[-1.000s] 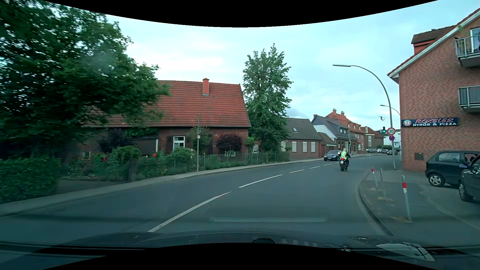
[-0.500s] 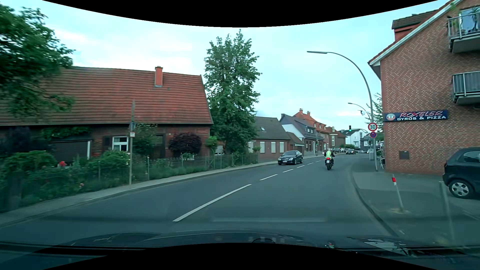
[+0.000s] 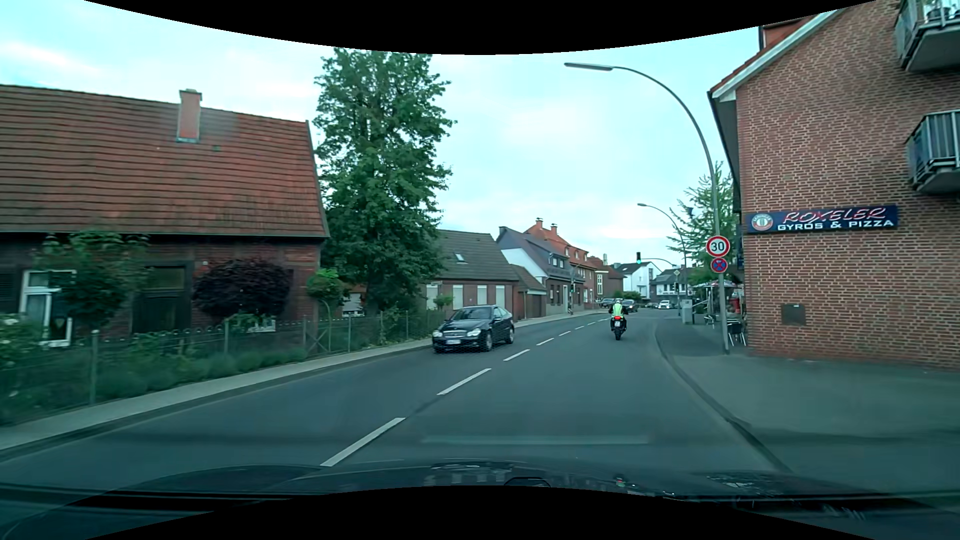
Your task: Follow the waypoints while adhering to traffic rules and regulations
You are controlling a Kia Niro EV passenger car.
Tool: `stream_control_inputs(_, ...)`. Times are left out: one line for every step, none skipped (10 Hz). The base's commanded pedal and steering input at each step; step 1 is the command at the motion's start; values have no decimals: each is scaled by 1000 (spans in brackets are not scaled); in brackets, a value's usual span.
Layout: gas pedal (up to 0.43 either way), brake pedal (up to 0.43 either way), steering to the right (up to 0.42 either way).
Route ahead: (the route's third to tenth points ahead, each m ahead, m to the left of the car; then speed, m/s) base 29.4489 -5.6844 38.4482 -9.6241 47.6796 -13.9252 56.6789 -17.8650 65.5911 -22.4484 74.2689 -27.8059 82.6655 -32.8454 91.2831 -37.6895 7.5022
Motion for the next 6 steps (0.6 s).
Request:
stream_control_inputs(157,0,159)
stream_control_inputs(157,0,153)
stream_control_inputs(157,0,147)
stream_control_inputs(157,0,135)
stream_control_inputs(157,0,123)
stream_control_inputs(157,0,111)
